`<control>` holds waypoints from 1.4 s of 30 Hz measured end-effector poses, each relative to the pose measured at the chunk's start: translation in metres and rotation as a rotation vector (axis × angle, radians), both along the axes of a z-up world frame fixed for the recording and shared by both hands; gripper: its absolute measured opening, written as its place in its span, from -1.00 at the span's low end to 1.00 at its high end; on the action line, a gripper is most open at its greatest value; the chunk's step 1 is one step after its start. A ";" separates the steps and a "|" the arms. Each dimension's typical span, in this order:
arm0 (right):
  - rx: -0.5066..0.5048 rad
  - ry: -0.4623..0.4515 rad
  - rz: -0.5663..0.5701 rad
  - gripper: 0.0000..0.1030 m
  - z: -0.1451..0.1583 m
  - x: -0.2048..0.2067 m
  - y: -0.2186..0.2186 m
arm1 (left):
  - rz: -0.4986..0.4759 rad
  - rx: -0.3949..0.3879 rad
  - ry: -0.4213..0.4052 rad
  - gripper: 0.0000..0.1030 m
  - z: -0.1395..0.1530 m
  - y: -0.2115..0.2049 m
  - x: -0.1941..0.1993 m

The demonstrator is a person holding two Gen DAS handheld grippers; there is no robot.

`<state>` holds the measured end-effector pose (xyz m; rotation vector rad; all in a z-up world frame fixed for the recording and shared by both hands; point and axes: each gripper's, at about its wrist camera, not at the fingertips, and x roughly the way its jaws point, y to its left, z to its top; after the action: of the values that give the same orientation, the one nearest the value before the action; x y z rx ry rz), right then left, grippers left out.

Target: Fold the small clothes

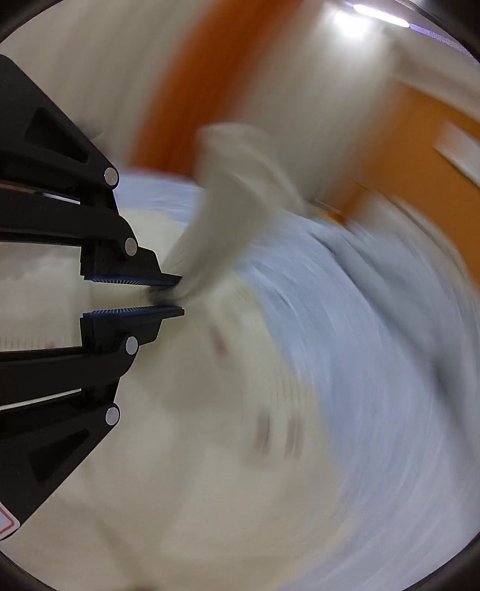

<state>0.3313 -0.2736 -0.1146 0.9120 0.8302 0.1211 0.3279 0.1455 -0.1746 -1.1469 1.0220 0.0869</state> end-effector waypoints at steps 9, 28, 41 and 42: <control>0.039 0.184 -0.097 -0.26 -0.058 -0.019 -0.074 | 0.056 -0.205 0.008 0.57 0.006 -0.021 -0.001; -0.211 0.148 -0.031 -0.84 -0.045 0.007 -0.058 | -0.048 0.029 0.048 -0.85 -0.012 -0.015 0.014; -0.226 0.115 -0.028 -0.80 -0.051 -0.012 -0.067 | -0.103 0.077 -0.041 -0.81 -0.016 -0.017 0.012; -0.278 0.146 -0.027 -0.75 -0.049 -0.015 -0.065 | -0.111 0.090 -0.063 -0.81 -0.016 -0.019 0.011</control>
<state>0.3168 -0.3385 -0.1639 0.6751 0.9439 -0.0842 0.3393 0.1261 -0.1907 -1.0039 1.0145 0.0082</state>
